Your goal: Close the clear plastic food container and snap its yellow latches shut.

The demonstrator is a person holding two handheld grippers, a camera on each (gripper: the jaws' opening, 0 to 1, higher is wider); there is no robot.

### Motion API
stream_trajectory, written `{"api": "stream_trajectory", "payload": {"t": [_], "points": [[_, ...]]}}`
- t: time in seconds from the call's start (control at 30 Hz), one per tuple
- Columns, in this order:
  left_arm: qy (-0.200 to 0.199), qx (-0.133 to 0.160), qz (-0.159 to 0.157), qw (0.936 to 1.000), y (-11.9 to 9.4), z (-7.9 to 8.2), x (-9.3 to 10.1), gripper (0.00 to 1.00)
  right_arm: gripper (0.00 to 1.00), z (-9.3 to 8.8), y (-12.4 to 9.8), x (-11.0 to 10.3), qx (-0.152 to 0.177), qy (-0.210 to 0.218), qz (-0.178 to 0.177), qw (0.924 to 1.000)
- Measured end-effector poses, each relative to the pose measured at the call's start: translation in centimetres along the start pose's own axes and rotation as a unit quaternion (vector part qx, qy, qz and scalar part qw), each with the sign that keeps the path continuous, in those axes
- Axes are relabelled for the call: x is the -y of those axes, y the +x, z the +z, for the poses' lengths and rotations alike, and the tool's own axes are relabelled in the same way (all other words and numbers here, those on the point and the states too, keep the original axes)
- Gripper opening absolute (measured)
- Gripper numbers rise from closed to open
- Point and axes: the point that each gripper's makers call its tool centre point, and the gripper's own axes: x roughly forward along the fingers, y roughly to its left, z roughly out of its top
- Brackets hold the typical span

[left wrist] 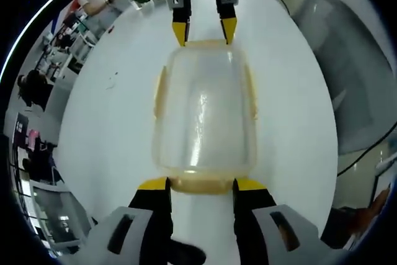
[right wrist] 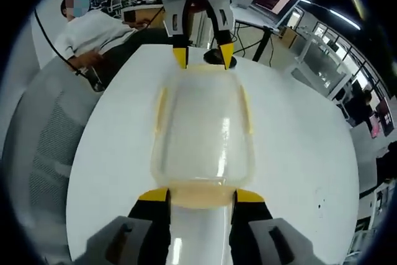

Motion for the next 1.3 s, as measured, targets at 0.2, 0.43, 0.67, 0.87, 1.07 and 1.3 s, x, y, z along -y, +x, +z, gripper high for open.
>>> {"api": "stream_trajectory", "payload": {"t": [0.2, 0.43, 0.67, 0.87, 1.07, 1.3], "points": [[0.003, 0.001, 0.001, 1.0000, 0.0, 1.9, -0.1, 0.36, 0.35, -1.2, -1.2, 0.0, -0.004, -0.004, -0.005, 1.0000], [0.008, 0.002, 0.007, 0.9999, 0.1, 3.9, -0.4, 0.36, 0.35, -2.7, -2.4, 0.4, -0.004, -0.005, -0.011, 0.9999], [0.012, 0.006, 0.006, 0.9999, 0.9, 5.7, -0.7, 0.36, 0.35, -4.4, -3.4, 0.4, -0.006, -0.002, -0.012, 0.9999], [0.014, 0.011, 0.002, 0.9998, 1.6, 7.2, -0.8, 0.36, 0.35, -6.2, -4.0, 0.5, -0.011, 0.003, -0.010, 0.9999], [0.013, 0.016, -0.002, 0.9998, 2.4, 8.5, -0.8, 0.36, 0.35, -7.4, -4.5, 0.5, -0.013, 0.009, -0.007, 0.9999], [0.012, 0.021, -0.010, 0.9997, 3.5, 9.9, -0.5, 0.36, 0.35, -9.1, -4.9, 0.4, -0.016, 0.011, 0.001, 0.9998]]}}
